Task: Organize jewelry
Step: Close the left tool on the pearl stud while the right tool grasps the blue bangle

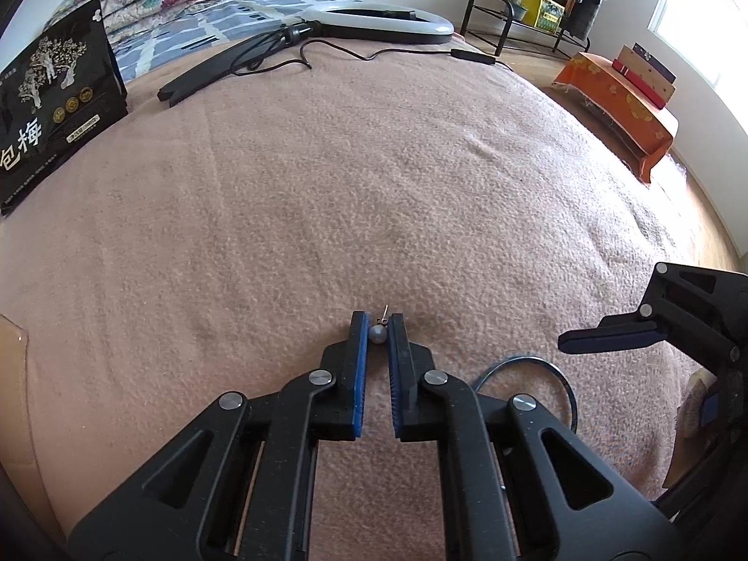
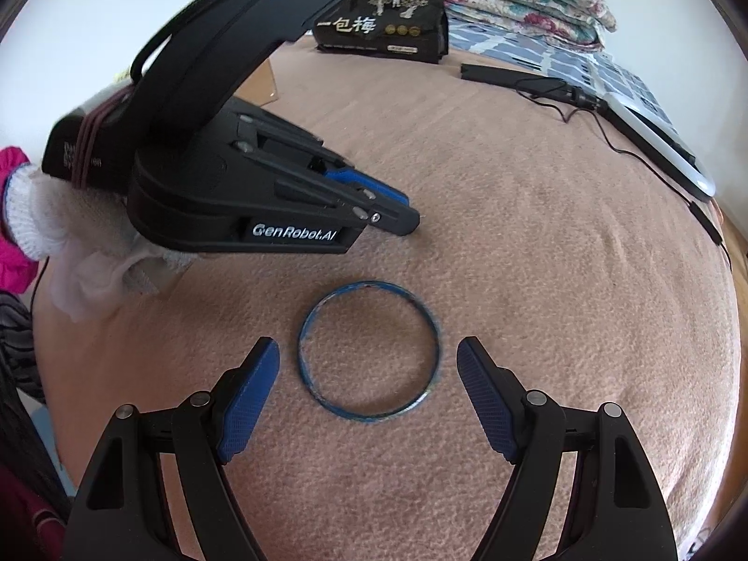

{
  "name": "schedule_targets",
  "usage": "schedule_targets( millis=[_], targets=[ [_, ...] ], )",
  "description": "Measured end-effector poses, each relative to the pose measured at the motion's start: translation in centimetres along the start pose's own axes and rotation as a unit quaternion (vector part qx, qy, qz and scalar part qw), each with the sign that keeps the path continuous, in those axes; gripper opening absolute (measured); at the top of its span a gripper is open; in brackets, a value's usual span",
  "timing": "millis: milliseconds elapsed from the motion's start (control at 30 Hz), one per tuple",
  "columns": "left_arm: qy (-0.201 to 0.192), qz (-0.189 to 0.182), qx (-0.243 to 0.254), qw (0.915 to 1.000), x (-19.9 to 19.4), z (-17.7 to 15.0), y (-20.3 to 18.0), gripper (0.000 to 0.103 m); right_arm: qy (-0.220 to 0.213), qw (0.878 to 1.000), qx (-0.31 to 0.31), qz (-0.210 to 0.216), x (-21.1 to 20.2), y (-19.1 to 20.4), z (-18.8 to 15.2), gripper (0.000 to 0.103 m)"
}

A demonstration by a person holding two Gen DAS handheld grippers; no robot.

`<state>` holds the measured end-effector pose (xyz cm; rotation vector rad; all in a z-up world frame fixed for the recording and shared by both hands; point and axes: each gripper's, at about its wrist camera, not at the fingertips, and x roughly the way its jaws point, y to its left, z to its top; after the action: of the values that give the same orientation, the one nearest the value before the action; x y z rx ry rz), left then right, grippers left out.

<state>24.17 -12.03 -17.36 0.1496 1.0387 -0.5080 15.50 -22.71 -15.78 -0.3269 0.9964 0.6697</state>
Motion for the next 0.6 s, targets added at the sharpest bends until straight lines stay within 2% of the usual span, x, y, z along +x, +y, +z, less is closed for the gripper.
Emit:
schedule_targets(
  millis=[367,433,600],
  targets=[
    [0.001,0.01,-0.008,0.9999,-0.8,-0.6,1.3,0.006,0.034,0.999,-0.004,-0.016,1.5,-0.1,0.3,0.078],
    [0.0,0.011,-0.01,0.9999,-1.1,-0.7,1.5,0.006,0.037,0.999,-0.005,-0.015,1.4,0.0,0.4,0.07],
    [-0.002,0.014,-0.013,0.9998,-2.0,-1.0,1.8,0.006,0.041,0.999,0.0,-0.013,1.2,0.1,0.4,0.07]
  ],
)
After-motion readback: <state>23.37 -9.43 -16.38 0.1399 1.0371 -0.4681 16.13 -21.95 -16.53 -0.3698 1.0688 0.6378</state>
